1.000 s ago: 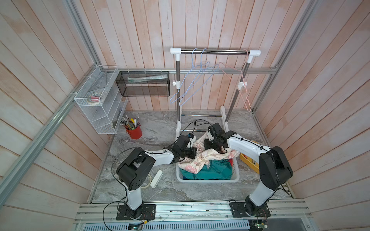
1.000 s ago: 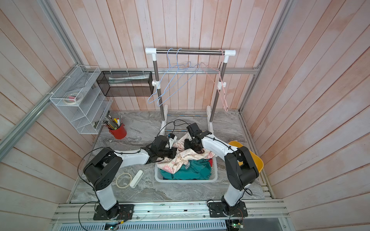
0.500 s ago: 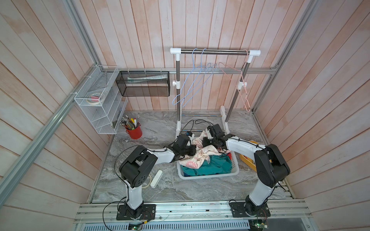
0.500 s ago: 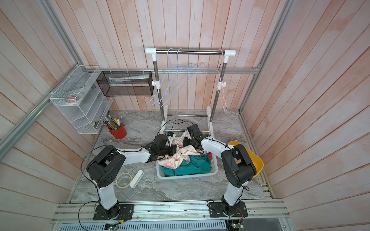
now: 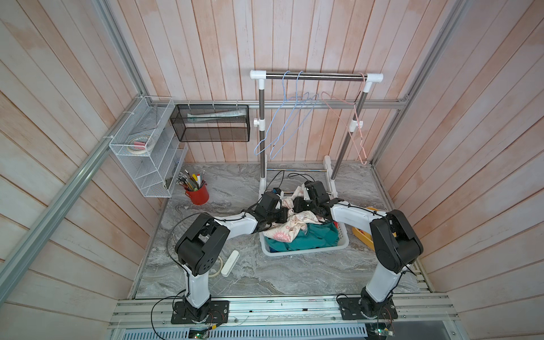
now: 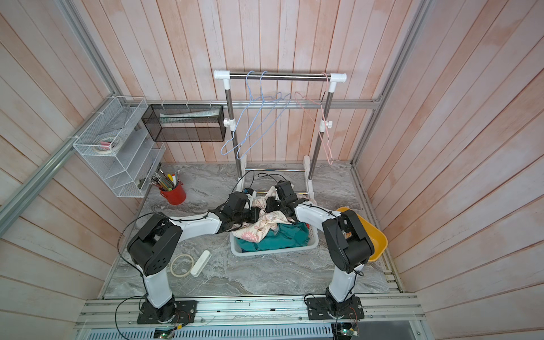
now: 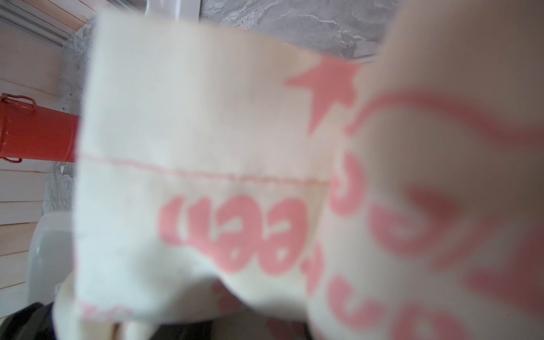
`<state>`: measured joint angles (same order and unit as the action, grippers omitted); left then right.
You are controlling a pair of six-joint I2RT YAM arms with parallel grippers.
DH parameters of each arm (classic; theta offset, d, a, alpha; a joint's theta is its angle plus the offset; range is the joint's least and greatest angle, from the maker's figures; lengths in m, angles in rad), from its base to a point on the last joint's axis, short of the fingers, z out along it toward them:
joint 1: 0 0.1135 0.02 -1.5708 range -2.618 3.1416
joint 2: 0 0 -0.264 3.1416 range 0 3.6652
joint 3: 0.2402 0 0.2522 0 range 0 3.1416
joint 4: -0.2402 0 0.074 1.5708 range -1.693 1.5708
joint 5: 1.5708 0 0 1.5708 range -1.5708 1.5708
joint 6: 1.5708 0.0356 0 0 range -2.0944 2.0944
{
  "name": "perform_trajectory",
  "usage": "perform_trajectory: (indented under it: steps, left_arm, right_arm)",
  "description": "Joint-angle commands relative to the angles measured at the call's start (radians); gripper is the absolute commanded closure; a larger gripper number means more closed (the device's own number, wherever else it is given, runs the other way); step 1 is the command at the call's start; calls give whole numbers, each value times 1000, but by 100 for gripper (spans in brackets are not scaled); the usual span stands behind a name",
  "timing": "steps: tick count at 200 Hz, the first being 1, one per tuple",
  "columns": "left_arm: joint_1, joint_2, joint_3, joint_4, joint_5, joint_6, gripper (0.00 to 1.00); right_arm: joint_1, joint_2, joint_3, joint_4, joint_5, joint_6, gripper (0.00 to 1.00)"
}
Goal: Remove the clothespins securing jackets to the hanger
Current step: Adjust the jacket in the basket.
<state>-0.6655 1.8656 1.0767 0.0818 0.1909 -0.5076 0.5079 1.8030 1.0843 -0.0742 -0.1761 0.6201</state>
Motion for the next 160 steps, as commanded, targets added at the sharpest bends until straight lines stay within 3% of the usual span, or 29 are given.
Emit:
perform_trajectory:
  steps: [1,56,97,117,145,160]
  left_arm:
    - [0,-30,-55,-262,-60,14,51]
    - [34,-246,-103,-352,-81,60,38]
    - [90,-440,-100,-393,-18,132,23]
    - [126,-534,-119,-366,82,154,15]
    - [143,-649,-153,-346,98,205,4]
    - [159,-706,-175,-337,97,212,2]
  right_arm:
    - [-20,153,-120,-343,119,-17,45]
    - [-49,3,-40,-423,135,-43,35]
    - [-50,-100,28,-443,138,-61,24]
    - [-50,-147,47,-437,149,-65,18]
    - [-50,-218,53,-408,170,-79,3]
    - [-47,-262,57,-396,183,-90,2]
